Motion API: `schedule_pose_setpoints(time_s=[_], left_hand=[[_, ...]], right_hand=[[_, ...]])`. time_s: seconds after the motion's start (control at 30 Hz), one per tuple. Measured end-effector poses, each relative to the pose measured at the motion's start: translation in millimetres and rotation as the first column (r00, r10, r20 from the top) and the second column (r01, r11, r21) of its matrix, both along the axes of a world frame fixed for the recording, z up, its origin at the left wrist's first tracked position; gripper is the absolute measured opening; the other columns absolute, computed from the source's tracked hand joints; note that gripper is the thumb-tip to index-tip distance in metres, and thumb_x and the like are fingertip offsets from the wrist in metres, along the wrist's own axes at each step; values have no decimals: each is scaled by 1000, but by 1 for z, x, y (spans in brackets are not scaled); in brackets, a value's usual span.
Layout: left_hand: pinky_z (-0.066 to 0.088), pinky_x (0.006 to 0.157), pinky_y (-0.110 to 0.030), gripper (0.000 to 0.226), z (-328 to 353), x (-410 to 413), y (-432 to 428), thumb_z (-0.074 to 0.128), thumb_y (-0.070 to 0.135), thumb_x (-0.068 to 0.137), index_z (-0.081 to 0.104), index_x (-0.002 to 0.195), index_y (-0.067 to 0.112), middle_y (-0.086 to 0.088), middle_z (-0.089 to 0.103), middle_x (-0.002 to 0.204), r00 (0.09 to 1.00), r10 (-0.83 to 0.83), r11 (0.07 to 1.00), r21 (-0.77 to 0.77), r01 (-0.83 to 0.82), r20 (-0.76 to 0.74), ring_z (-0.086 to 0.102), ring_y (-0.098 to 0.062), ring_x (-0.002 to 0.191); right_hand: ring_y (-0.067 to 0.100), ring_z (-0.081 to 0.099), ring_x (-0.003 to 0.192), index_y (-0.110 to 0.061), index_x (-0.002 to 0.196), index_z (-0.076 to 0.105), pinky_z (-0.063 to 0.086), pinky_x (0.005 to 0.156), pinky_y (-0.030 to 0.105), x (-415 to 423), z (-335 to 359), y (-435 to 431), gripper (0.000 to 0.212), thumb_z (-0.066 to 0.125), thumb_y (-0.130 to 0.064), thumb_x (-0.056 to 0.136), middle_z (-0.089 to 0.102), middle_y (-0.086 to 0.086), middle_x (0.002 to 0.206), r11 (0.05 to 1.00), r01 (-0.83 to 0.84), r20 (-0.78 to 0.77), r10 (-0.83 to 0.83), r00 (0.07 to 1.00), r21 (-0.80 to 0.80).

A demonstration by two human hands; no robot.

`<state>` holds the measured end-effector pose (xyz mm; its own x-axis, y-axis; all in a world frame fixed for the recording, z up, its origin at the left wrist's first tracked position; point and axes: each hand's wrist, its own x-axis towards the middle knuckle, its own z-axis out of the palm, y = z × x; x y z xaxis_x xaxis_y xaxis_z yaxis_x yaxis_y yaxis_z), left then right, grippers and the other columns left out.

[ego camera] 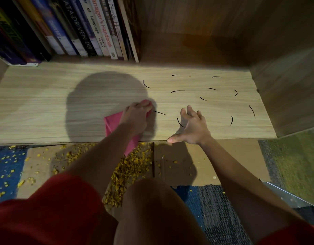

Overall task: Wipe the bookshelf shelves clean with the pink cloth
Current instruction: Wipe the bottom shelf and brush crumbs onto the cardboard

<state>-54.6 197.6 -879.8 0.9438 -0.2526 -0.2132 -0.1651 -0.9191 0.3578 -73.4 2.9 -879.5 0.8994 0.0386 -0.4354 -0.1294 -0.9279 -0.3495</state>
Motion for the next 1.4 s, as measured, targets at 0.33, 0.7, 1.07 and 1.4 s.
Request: schedule_pose_setpoints(time_s=[0.33,0.7,1.07,1.4], left_hand=[[23,112,-38,70,-3,17,6,46,0,84,27,148,22,10,20,155,999,39,999,4,-39,-6,27,-25,136],[24,112,-38,69,-1,18,11,46,1,86,26,148,25,11,18,155,999,9,1000,11,-9,-31,25,-24,136],[27,111,-36,66,-1,11,17,47,-2,85,33,145,22,8,25,154,991,-120,991,-59,117,-62,27,-24,135],[26,110,-34,50,-8,-2,12,48,12,92,42,140,24,8,31,151,969,-245,969,-25,246,13,30,-20,136]], right_hand=[[31,-11,144,-21,151,8,4,118,45,0,0,-1,125,82,-53,56,-4,-2,158,1000,6,-4,-6,1000,0],[32,-11,144,-20,150,8,4,118,44,0,2,1,126,83,-52,55,-3,-1,158,1000,6,-2,-6,1000,13],[31,-11,144,-20,151,6,4,118,46,0,2,1,126,83,-53,56,-4,-2,158,1000,4,-20,-4,1000,-5],[32,-11,144,-19,150,7,4,118,46,0,4,1,125,84,-50,56,-2,-2,158,1000,8,-16,-8,1000,8]])
